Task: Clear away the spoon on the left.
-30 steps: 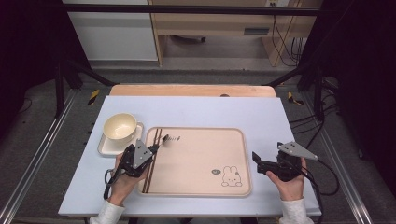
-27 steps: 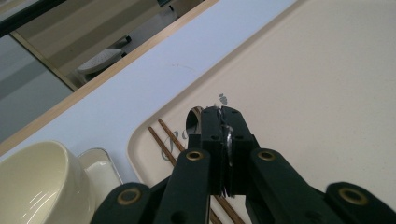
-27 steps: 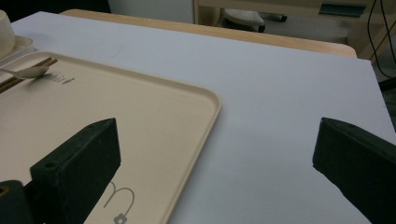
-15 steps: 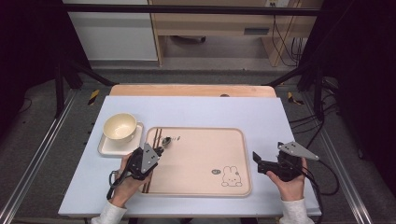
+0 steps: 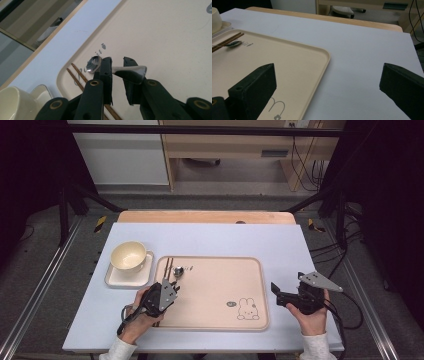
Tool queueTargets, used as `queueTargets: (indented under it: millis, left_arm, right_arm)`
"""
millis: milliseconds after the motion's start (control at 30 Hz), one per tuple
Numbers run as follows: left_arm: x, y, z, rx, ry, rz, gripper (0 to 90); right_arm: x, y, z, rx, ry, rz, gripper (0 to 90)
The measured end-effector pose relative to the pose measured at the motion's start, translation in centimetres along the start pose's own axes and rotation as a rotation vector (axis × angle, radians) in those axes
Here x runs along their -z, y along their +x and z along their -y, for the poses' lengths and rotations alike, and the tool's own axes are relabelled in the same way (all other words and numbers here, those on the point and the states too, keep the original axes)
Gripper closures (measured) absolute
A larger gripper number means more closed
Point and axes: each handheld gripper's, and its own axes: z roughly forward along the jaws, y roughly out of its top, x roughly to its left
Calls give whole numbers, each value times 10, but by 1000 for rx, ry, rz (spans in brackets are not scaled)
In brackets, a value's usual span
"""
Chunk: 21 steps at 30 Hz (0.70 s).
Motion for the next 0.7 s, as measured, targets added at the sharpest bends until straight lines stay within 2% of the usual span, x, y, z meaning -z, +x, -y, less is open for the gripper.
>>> queueTargets:
  millis: [233, 367, 600, 700]
  left_arm:
    - [-3, -6, 1, -2, 18, 41, 704]
    - [-3, -9, 4, -9, 31, 49, 673]
    - [-3, -9, 8, 16, 41, 74, 600]
    - [-3, -9, 10, 32, 45, 88, 542]
  right_arm:
    - [1, -1, -1, -1, -4, -5, 12]
    - [2, -1, -1, -4, -8, -6, 12]
    - [3, 0, -1, -7, -13, -12, 11]
    - [2, 0, -1, -4, -9, -12, 12]
